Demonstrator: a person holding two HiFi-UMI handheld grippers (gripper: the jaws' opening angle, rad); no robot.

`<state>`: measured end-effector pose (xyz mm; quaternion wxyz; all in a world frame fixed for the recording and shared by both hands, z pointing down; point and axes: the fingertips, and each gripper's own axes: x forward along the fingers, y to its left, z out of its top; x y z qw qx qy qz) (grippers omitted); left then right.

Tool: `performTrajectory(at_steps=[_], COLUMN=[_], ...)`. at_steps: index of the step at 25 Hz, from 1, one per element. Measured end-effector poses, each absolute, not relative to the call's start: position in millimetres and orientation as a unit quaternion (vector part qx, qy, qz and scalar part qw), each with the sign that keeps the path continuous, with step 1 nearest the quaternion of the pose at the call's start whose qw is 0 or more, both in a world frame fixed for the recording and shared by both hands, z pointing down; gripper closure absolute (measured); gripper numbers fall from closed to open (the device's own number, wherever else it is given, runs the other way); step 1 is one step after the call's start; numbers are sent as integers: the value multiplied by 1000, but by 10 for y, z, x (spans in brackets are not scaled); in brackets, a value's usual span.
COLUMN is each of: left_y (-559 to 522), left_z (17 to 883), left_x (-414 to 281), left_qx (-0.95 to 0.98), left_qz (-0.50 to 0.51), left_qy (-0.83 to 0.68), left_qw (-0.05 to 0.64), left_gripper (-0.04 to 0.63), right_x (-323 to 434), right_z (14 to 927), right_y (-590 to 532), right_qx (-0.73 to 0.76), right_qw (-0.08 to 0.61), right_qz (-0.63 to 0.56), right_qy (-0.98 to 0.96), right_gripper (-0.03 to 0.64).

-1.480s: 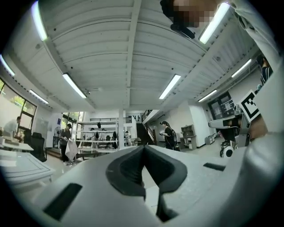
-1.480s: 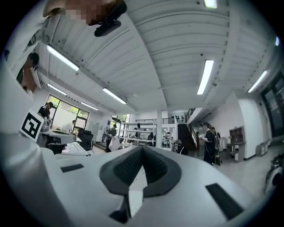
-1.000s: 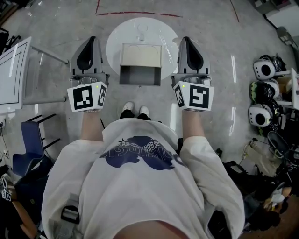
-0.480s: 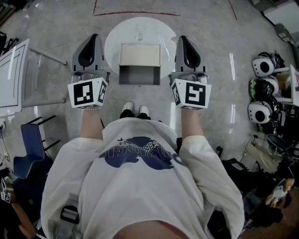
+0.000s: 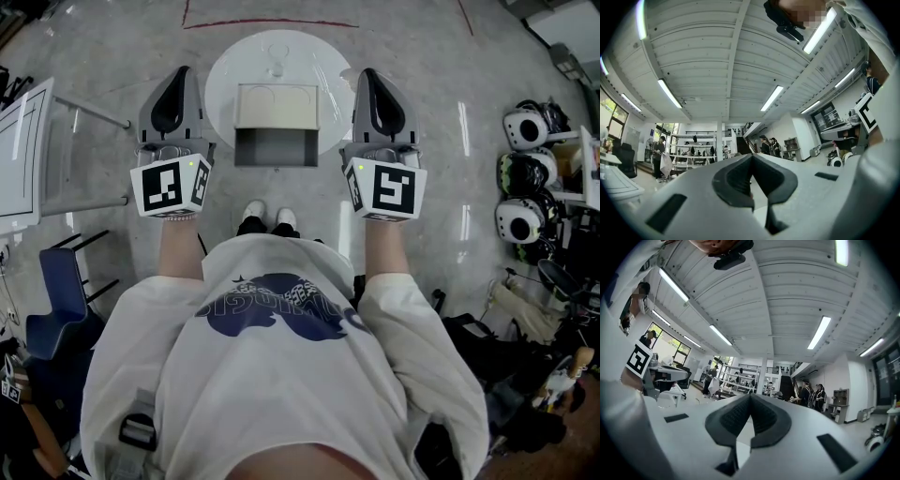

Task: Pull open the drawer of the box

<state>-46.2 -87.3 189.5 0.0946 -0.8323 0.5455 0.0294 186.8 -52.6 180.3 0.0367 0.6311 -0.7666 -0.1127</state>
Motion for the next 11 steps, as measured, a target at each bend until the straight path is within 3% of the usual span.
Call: performTrajectory(at_steps=[11], left_y=[-826], left_z=[1895], left_x=[-512], left_qx=[-827], left_qz=[31], left_qy=[554], left_qw=[94], left_gripper=[589], right_x=[1889], right_z=[1797], right_y=[-491], right_qx=[631], right_qw=[42], right_qz=[-118], right_qy=[-766], right_gripper=[620])
